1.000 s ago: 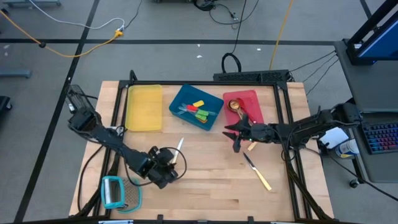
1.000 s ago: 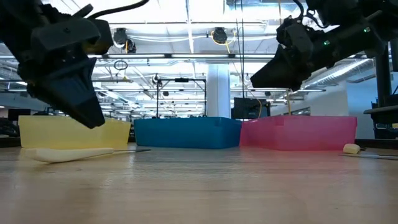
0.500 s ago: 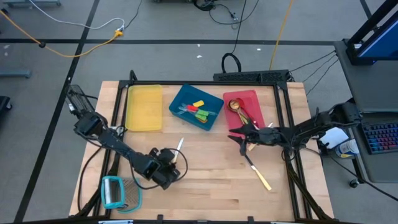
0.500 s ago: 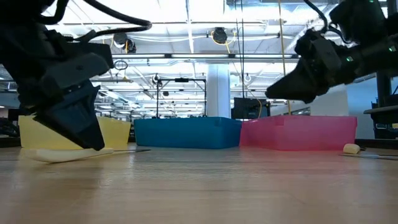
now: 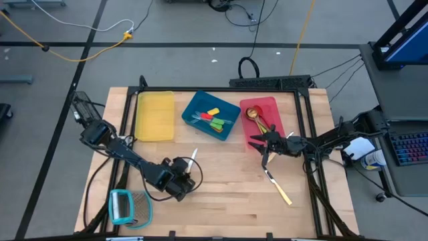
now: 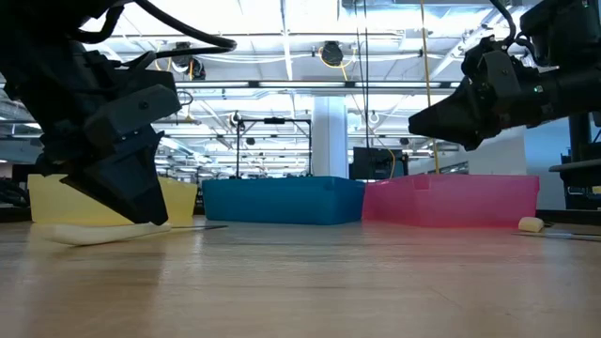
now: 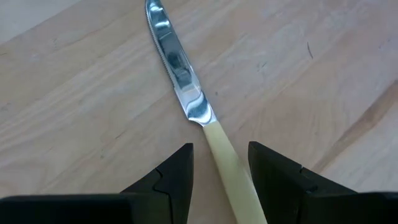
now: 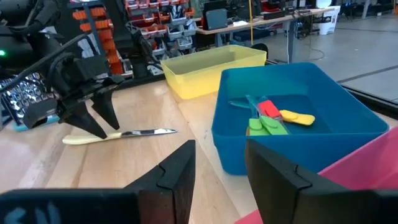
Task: Pick & Place Kitchen Items
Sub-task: Put the left light yellow knife into the yellow bin
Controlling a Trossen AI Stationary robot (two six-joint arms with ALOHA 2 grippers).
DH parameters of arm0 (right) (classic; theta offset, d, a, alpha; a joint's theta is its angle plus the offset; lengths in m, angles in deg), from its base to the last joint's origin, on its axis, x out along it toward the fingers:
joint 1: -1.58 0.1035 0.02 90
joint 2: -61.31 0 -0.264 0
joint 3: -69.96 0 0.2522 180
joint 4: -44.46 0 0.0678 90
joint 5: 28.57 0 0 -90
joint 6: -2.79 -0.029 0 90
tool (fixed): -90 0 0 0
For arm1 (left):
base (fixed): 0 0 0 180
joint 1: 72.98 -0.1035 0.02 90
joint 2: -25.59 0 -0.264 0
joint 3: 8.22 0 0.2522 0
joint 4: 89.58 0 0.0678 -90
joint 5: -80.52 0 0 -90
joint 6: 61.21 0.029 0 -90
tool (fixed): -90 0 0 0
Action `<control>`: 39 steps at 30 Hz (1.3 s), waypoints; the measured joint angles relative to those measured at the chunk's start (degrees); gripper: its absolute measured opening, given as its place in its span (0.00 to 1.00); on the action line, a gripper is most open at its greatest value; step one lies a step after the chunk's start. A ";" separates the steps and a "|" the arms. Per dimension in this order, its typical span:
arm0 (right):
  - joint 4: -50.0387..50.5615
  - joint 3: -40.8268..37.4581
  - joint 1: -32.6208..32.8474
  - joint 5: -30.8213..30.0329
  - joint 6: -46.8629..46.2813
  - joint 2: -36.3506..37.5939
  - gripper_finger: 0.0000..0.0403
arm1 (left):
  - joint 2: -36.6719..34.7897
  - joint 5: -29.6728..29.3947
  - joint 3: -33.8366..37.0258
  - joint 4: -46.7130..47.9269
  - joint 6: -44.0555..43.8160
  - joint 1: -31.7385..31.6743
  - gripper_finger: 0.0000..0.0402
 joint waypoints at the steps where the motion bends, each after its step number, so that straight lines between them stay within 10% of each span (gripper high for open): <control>1: 0.00 0.00 0.00 0.00 -0.49 0.00 0.32 | 0.00 0.00 0.00 0.01 0.00 0.04 0.40; 19: 5.48 0.00 4.52 0.17 -7.97 -0.02 0.32 | 4.02 -0.92 -0.20 -0.96 1.11 0.16 0.39; 30: 6.23 0.00 11.71 0.07 -9.55 -0.02 0.32 | 3.72 -1.21 -0.07 -0.60 1.85 0.07 0.11; 39: 6.23 0.00 14.30 -2.02 -9.57 -0.02 0.32 | 3.35 -1.93 0.02 -0.46 1.05 0.07 0.11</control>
